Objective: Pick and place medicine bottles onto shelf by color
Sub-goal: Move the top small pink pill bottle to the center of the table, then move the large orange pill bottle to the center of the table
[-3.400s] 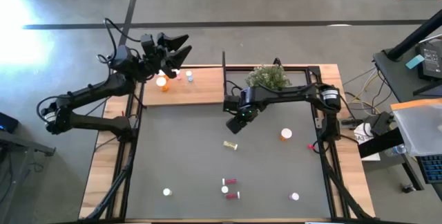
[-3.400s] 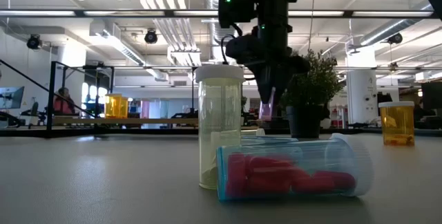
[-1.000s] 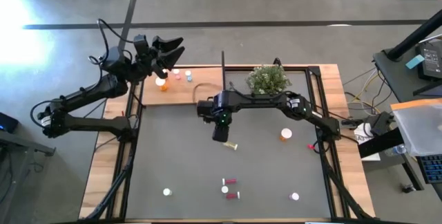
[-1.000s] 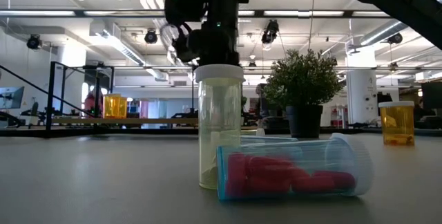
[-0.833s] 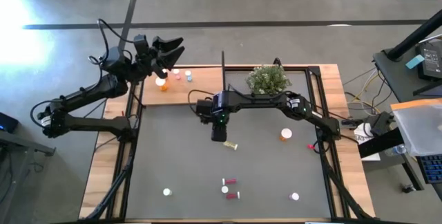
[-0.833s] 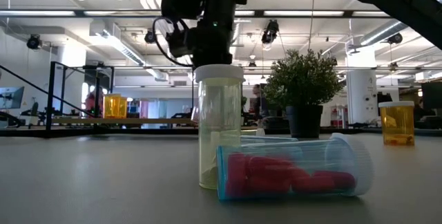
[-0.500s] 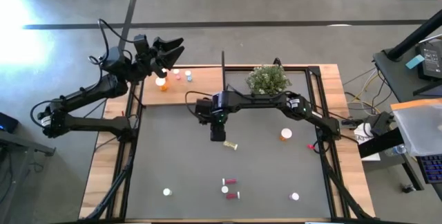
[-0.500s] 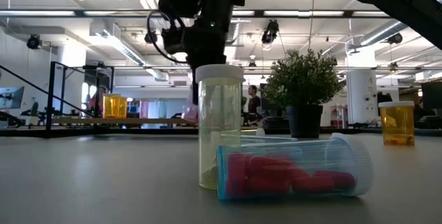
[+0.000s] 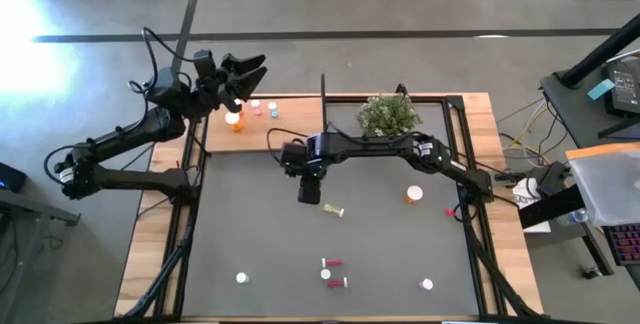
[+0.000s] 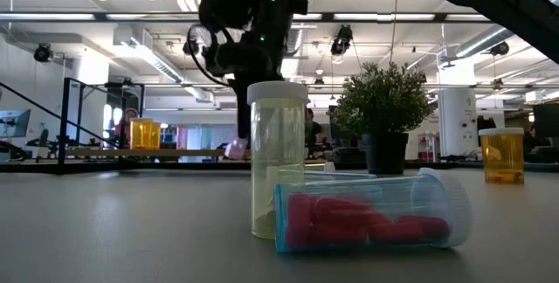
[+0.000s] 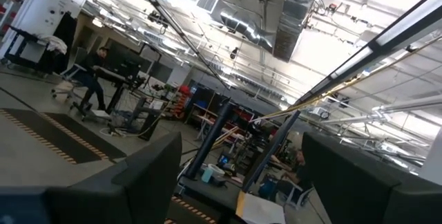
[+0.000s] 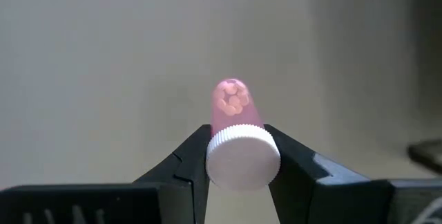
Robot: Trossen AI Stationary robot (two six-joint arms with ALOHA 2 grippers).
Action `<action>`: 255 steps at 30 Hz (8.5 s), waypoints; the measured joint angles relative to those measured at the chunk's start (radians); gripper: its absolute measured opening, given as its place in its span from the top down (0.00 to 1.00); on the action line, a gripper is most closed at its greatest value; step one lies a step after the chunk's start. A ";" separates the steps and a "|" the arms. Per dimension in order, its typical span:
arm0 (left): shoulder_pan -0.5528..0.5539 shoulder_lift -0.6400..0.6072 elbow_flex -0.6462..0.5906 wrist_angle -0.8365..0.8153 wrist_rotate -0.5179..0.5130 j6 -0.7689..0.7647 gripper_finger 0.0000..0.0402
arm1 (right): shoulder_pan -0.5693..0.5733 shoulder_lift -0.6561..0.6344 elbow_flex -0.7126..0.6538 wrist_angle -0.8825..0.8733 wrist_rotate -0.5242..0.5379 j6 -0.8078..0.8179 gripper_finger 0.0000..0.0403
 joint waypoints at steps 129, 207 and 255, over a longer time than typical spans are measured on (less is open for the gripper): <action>0.000 0.000 -0.003 -0.001 0.000 0.003 0.29 | 0.238 -1.186 -1.338 -0.011 0.226 1.141 0.52; 0.000 0.000 -0.003 -0.063 0.000 0.004 0.29 | 0.231 -0.872 -1.138 0.090 0.145 1.026 0.46; 0.000 -0.021 -0.003 -0.064 0.089 -0.077 0.29 | 0.052 -0.069 -0.151 -0.128 0.149 0.440 0.45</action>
